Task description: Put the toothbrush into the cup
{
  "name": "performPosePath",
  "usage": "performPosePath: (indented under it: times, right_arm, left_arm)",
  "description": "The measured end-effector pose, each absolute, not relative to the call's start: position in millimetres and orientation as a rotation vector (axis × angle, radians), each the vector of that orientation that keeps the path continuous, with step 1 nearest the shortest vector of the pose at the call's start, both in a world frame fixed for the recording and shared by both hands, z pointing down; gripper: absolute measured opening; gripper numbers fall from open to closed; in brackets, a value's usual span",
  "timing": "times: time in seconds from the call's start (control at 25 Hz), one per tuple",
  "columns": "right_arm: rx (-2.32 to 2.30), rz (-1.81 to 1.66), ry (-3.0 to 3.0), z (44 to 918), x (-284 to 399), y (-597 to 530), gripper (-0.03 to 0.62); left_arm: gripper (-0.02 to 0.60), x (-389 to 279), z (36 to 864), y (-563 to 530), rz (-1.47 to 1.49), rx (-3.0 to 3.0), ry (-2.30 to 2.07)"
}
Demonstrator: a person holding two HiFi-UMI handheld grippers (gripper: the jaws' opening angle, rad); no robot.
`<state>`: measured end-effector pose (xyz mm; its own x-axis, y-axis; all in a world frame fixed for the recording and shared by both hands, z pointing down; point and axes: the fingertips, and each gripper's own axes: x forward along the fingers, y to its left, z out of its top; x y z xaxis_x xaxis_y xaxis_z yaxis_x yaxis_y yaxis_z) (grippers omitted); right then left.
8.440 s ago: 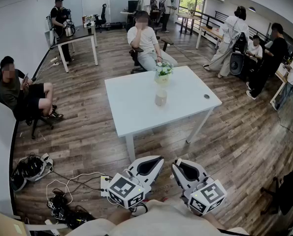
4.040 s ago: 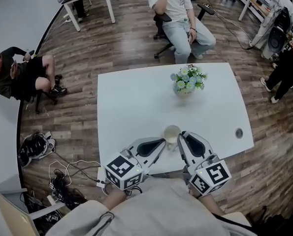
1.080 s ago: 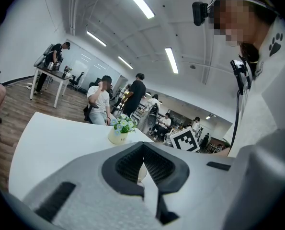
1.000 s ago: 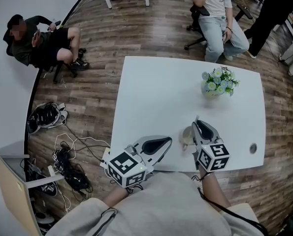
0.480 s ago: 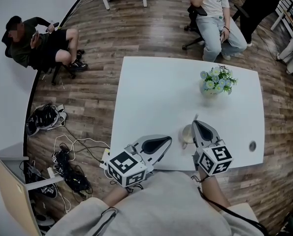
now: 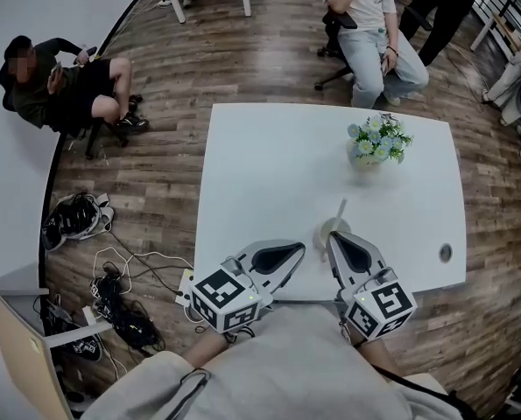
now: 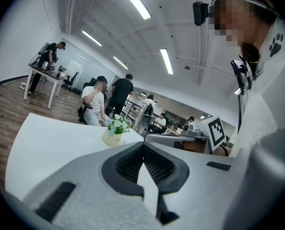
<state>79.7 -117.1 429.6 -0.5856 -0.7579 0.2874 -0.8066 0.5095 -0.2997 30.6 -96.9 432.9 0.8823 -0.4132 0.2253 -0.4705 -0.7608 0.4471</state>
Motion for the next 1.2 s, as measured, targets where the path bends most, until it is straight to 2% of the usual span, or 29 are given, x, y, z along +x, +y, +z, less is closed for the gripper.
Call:
performPosePath:
  times: [0.44, 1.2]
  right_arm:
    - [1.350, 0.585, -2.644, 404.9, 68.3, -77.8, 0.017]
    - [1.460, 0.540, -2.576, 411.9, 55.6, -60.4, 0.017]
  left_arm:
    - [0.006, 36.6, 424.3, -89.2, 0.137, 2.577, -0.579]
    - [0.005, 36.2, 420.4, -69.6, 0.107, 2.631, -0.435]
